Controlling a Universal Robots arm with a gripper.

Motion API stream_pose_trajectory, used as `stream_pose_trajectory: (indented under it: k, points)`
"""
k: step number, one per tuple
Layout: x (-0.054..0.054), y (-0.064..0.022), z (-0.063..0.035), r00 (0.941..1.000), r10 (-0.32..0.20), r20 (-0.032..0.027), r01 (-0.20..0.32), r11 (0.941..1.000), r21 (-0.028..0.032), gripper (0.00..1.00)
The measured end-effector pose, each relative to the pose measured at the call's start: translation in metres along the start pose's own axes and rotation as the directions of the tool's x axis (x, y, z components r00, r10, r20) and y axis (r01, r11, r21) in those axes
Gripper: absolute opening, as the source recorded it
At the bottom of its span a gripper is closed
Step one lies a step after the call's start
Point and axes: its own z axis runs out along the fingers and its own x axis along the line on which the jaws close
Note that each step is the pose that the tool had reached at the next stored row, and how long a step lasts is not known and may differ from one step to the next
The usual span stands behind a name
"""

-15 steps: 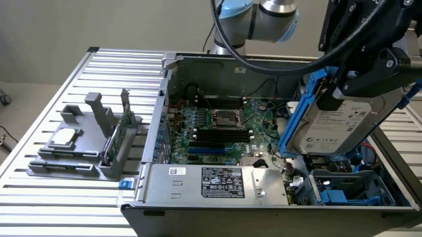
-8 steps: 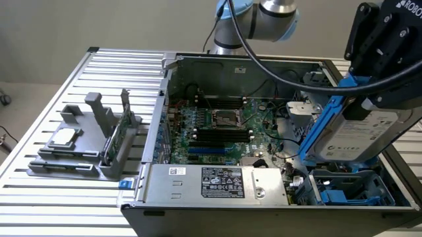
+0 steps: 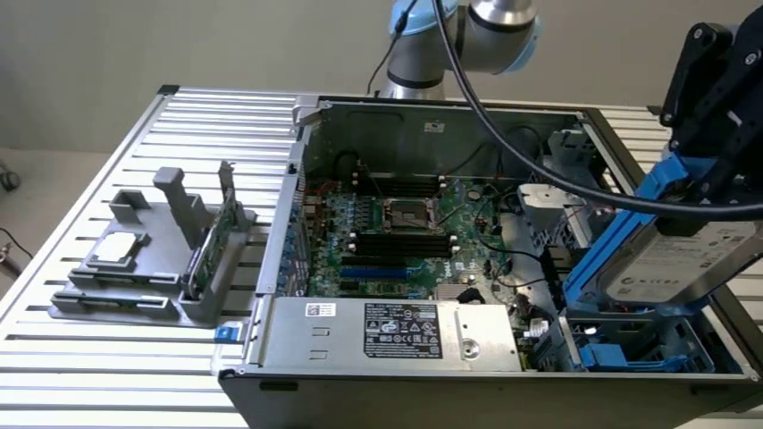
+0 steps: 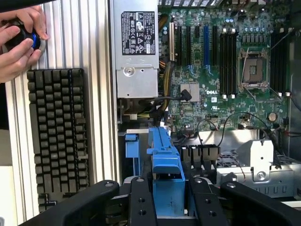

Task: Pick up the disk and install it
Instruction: 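Pick up the disk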

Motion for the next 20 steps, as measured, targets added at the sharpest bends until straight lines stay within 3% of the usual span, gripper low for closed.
stream_pose_trajectory:
  k: [2,10,20]
  points:
    - [0.005,-0.0017,0.0014,0.9999,0.000,0.0100,0.000,1.0000,-0.0003,0.33]
    - [0.018,-0.0112,0.0056,0.9994,0.000,0.0354,0.000,1.0000,-0.0013,0.33]
    - [0.025,-0.0117,0.0186,0.9984,-0.008,0.0568,0.008,1.0000,-0.0024,0.33]
